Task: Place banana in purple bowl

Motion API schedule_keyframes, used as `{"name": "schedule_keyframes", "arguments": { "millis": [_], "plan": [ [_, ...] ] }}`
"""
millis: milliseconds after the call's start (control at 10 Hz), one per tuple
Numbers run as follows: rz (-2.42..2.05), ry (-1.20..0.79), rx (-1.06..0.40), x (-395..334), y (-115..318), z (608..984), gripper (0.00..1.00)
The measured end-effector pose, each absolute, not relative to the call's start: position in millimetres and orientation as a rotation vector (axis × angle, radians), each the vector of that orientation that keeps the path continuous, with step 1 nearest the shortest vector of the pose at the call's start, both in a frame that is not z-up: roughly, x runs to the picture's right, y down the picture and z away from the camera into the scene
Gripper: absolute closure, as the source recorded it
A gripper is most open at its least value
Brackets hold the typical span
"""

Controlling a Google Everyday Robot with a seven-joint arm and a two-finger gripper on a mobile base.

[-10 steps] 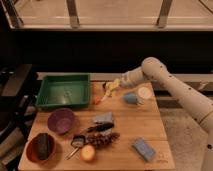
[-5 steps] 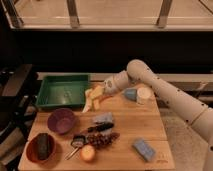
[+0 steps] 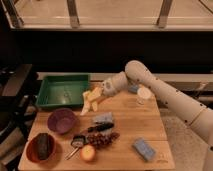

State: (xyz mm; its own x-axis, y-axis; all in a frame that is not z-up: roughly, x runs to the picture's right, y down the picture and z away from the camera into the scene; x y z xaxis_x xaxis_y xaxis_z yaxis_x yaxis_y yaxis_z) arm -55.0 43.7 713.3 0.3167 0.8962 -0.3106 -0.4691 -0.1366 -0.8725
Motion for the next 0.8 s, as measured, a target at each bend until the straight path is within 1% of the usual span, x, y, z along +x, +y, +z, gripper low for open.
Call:
{"name": "schedule_keyframes", "arguments": {
  "millis": [300,500,600,800],
  "plan": [
    [1.232,-0.481,-1.156,-71,45,714,1.00],
    [1.215,-0.500,-1.126,-111,45,717,0.98],
    [1.207,-0.505,-1.120,-126,47,717,0.93],
    [1.180,-0.519,-1.110,-165,50,721,0.70]
  ]
}}
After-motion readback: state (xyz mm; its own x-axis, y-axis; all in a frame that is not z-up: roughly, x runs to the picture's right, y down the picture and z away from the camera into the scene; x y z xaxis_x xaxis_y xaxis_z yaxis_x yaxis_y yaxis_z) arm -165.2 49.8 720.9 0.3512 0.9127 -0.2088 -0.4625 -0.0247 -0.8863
